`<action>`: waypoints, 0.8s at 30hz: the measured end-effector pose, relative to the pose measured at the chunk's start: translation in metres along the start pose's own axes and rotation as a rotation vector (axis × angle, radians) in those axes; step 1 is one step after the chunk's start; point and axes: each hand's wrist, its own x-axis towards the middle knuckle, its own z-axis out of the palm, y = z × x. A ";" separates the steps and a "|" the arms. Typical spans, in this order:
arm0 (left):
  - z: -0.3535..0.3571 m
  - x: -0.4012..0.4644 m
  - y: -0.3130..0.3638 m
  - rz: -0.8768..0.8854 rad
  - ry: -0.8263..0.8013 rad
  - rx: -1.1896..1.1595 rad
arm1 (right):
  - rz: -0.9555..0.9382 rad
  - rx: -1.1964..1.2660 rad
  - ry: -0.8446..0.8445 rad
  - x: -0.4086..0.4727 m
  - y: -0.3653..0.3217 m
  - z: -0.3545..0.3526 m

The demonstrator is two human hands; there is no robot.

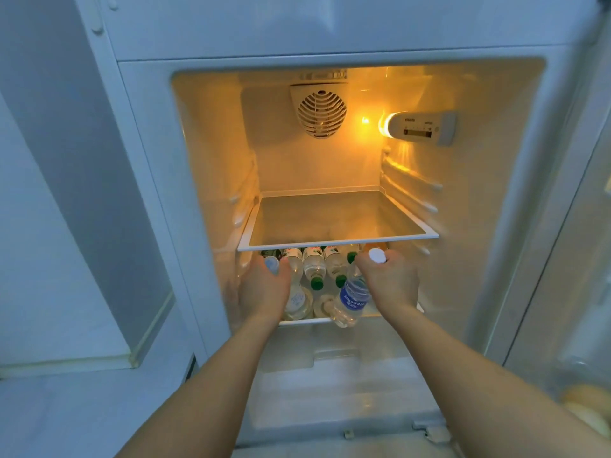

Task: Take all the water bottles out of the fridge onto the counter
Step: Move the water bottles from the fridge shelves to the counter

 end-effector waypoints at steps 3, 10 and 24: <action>0.009 0.011 0.008 0.134 -0.042 0.047 | -0.052 -0.009 0.025 0.008 -0.003 0.006; 0.039 0.022 0.003 0.165 -0.005 -0.103 | -0.064 0.186 0.005 0.010 0.001 0.035; 0.057 0.013 -0.010 0.078 0.038 -0.590 | -0.116 0.309 -0.034 0.010 0.012 0.064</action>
